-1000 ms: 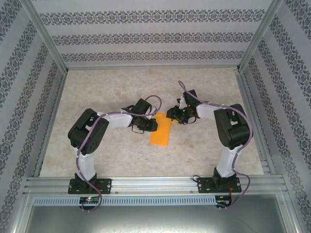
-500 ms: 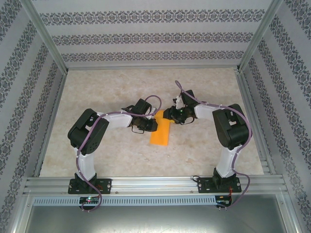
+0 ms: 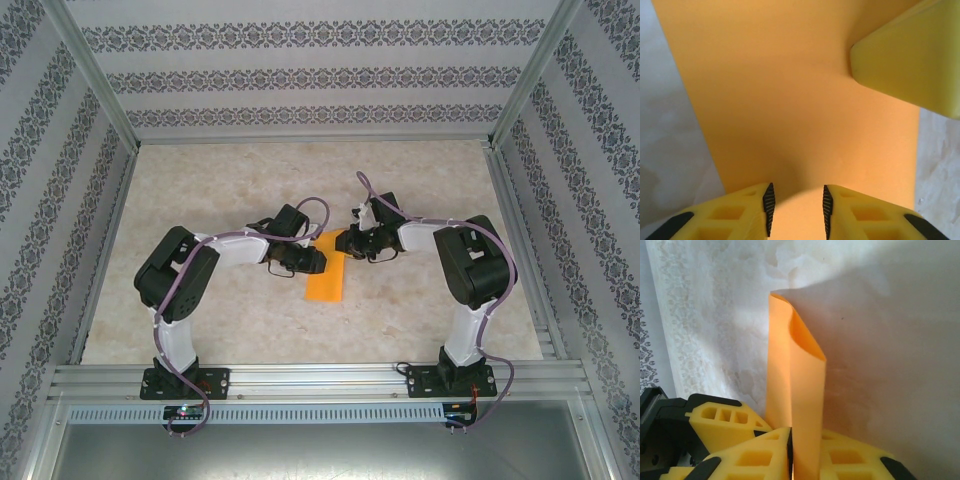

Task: Fold a paper plane with a square sheet of paper (pick it up from the middle)
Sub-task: Pick up the square sheet of paper from the center of the table.

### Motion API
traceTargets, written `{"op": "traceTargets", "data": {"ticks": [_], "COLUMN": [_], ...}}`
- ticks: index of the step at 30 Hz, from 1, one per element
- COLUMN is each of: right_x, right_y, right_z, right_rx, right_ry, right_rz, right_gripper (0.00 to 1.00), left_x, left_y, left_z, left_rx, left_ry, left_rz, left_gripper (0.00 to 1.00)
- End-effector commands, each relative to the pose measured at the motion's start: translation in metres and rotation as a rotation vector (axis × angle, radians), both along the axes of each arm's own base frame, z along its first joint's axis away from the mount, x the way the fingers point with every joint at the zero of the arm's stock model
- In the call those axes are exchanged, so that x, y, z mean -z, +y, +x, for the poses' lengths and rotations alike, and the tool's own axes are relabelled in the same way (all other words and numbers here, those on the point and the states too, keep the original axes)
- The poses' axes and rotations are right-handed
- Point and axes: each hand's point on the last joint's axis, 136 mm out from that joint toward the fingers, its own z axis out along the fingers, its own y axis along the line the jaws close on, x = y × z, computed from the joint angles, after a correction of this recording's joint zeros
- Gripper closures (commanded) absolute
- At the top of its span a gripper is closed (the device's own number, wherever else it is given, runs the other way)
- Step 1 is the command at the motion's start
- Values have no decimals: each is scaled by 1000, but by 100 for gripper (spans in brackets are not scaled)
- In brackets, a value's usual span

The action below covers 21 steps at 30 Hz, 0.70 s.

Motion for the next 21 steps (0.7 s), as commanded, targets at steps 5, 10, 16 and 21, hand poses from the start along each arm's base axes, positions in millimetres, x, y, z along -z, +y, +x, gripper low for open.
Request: {"op": "traceTargets", "data": {"ticks": [5,10,16,21], "right_x": [-33,-57,-93,-121], "right_y": [14,16,17,16], "right_z": [2,3,6,11], "right_rx": [-17,-7,13,36], "right_ry": [-72,-93,-115,-132], "right_rz": [94,164,269,345], "right_gripper": [90,94,98,99], "left_x": [-42,-55,-80,-98], "left_y": [1,19,33,37], "left_z": [-9,-6,-6,-14], "left_rx": [-19,-59,-136,-182], "left_ry": [23,-25,-61,-77], "left_rz": [-88,-38,-124,-202], "left_gripper": [48,39,33,29]}}
